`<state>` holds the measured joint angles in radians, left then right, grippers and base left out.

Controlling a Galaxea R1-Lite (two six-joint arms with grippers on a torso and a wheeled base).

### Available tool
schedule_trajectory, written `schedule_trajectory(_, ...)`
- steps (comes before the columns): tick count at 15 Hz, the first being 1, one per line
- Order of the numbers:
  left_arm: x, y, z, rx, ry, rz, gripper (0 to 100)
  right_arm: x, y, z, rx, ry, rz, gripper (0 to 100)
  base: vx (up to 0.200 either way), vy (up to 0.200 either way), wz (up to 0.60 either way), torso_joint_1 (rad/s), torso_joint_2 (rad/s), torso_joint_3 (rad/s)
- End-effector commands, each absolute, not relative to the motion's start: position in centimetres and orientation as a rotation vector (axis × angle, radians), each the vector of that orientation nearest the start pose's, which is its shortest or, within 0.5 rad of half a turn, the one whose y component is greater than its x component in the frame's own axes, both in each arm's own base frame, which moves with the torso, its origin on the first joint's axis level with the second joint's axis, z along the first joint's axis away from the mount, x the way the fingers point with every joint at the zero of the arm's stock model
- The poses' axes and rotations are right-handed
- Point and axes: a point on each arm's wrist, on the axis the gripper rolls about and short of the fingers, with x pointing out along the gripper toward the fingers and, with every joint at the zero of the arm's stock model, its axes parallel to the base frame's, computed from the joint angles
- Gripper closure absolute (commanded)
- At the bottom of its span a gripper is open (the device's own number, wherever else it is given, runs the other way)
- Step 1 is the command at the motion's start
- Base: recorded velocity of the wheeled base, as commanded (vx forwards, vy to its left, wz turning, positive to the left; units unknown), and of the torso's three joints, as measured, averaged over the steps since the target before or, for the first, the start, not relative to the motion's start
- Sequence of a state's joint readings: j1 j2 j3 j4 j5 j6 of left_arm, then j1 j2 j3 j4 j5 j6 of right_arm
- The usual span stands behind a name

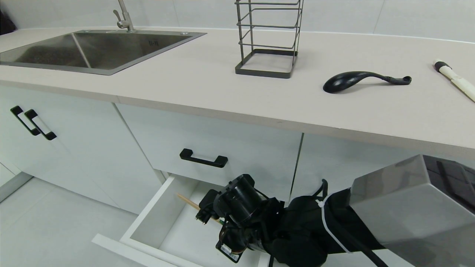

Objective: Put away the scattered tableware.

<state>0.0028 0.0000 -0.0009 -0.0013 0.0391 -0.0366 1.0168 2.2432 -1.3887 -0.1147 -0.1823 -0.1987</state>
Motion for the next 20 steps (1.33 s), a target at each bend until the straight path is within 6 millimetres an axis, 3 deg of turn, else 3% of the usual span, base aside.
schedule_trajectory(1,-2.3,0.1,7.6,-0.037,-0.004,0.043,0,23.3,37.0,7.6,-0.618,0.561,0.861,100,0.0,0.0,0.0,0.0,0.0,0.0)
schedule_trajectory(20,-2.3,0.1,7.6,-0.037,-0.004,0.043,0,24.0,40.3,3.1,-0.666,0.588,0.862,100,0.0,0.0,0.0,0.0,0.0,0.0)
